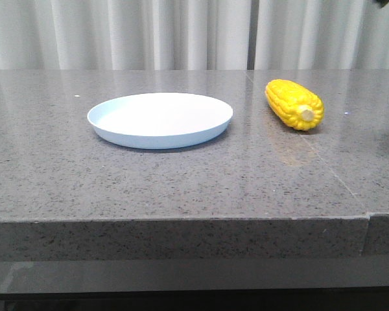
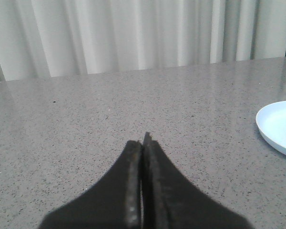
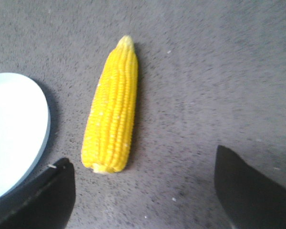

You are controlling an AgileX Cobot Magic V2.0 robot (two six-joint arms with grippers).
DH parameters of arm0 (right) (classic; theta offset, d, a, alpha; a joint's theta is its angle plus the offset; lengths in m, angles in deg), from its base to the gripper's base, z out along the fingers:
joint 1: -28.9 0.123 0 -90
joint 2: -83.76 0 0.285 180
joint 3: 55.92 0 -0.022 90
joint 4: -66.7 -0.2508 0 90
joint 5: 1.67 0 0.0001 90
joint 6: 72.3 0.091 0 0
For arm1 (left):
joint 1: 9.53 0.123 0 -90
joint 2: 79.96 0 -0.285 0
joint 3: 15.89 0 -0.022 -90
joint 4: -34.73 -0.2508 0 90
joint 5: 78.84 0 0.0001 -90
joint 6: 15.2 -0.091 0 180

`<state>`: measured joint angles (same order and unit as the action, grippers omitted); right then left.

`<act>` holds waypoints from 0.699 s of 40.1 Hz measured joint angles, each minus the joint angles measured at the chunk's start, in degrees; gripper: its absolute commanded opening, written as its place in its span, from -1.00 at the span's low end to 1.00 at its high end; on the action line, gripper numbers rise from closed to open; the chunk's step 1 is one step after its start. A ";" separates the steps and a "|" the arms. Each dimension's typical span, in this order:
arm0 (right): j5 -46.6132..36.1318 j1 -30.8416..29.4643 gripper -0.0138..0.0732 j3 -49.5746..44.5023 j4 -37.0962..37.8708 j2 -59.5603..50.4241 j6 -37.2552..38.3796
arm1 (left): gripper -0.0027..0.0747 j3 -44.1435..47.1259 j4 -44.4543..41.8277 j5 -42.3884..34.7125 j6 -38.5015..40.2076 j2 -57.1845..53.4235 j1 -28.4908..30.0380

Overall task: Place corn on plate with both arms
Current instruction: 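Lower the right gripper and grasp the corn cob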

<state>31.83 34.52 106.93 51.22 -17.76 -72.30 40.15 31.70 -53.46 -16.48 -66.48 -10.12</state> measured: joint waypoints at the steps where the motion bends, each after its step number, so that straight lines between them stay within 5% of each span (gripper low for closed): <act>1: 0.29 0.55 0.75 0.79 -0.14 1.81 0.00 | -0.98 0.00 0.00 0.00 0.00 0.00 0.00; 22: 5.51 5.45 0.73 20.47 -3.16 31.48 0.00 | -0.98 0.00 0.00 0.00 -0.09 0.00 0.00; 28: 6.11 5.55 0.27 21.29 -3.16 33.68 0.00 | -0.98 0.00 0.00 0.00 -0.09 0.00 0.00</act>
<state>37.94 40.07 128.22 48.07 15.93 -72.30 40.15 31.70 -53.46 -16.57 -66.48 -10.12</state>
